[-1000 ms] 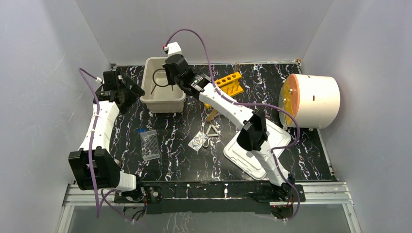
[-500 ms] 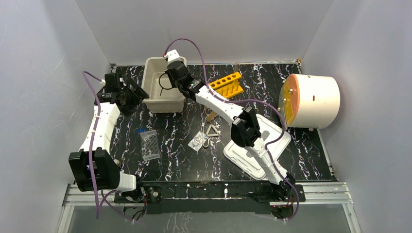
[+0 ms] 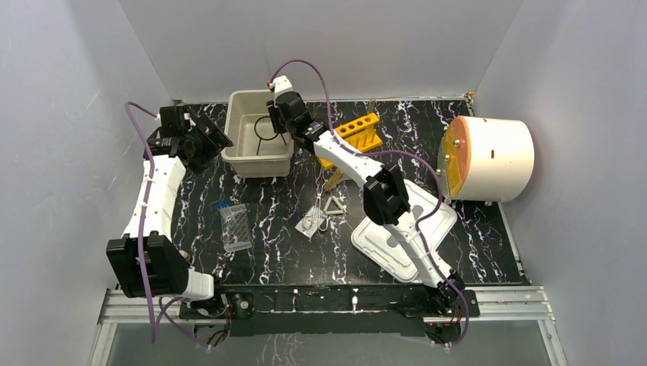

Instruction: Organize the chemistry lab equipment

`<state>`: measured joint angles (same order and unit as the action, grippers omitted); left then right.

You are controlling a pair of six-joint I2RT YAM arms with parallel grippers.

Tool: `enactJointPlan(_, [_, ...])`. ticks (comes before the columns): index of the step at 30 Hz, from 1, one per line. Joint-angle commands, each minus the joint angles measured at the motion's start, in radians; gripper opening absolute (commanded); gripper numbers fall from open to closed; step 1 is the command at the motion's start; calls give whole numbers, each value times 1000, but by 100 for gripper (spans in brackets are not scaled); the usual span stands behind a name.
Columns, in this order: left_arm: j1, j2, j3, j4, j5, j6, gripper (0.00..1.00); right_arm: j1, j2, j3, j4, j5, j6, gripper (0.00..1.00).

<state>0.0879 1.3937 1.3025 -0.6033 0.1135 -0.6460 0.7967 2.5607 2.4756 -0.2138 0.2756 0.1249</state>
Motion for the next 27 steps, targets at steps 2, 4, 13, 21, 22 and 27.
enactJointPlan(2, [2,21,64,-20,41,26,82,-10,-1,79,80,-6,13,50])
enactJointPlan(4, [3,24,72,-16,60,31,82,-12,-5,91,79,-6,17,52])
enactJointPlan(13, [-2,6,85,27,167,59,83,-29,-106,148,5,-44,124,74])
enactJointPlan(21, [-66,-35,92,60,277,152,85,-39,-309,88,-154,-93,117,75])
enactJointPlan(22, [-73,-43,88,65,292,169,85,-40,-348,58,-178,-93,112,75])
enactJointPlan(27, [-221,-84,81,64,356,295,87,-57,-575,-173,-285,-17,90,75])
